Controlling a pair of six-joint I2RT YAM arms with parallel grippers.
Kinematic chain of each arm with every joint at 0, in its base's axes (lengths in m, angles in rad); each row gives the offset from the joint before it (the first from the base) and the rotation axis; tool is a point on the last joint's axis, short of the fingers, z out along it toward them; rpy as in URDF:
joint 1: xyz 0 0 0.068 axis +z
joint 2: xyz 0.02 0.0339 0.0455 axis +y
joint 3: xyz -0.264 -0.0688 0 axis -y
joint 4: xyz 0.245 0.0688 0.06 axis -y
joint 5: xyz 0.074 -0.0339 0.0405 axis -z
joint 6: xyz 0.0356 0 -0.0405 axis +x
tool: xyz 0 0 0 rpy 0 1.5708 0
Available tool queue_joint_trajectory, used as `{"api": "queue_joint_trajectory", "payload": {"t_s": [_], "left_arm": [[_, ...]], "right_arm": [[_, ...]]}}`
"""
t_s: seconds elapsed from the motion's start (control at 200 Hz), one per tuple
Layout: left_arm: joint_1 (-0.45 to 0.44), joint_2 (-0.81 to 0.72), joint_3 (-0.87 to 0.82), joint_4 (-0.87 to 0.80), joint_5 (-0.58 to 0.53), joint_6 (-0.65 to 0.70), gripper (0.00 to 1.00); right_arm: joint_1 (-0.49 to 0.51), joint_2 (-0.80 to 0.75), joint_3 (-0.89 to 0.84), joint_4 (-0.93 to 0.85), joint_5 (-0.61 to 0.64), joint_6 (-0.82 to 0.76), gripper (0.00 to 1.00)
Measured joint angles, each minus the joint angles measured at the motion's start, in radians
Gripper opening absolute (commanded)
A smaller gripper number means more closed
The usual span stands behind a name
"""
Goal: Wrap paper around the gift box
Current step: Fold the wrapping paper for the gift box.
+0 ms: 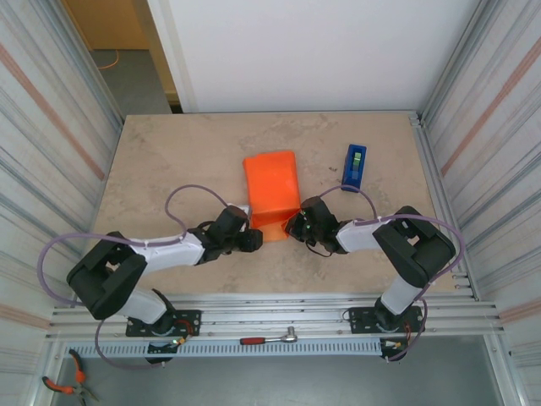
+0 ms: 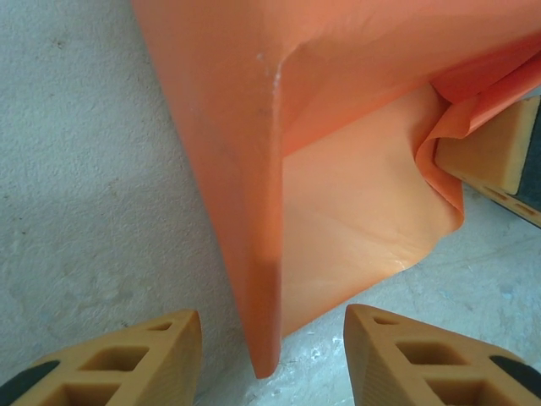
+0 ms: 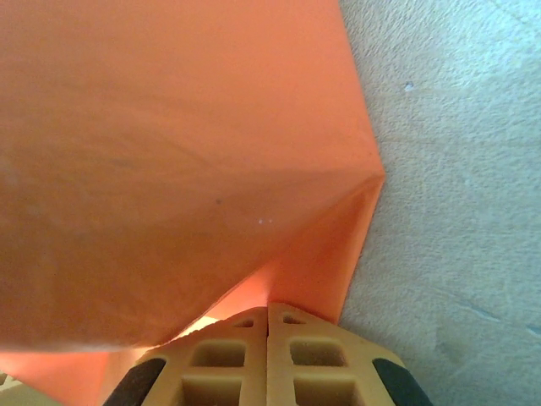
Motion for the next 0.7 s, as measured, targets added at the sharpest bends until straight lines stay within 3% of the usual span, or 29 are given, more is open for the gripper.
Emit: {"api": "queue_joint_trajectory", "payload": {"t_s": [0.471, 0.701], "left_arm": [[0.000, 0.041, 0.011, 0.000, -0.024, 0.000, 0.36], [0.000, 0.048, 0.019, 0.000, -0.027, 0.006, 0.21]], "right_arm": [[0.001, 0.001, -0.007, 0.014, 0.000, 0.000, 0.00], [0.001, 0.001, -0.006, 0.014, 0.000, 0.000, 0.00]]}}
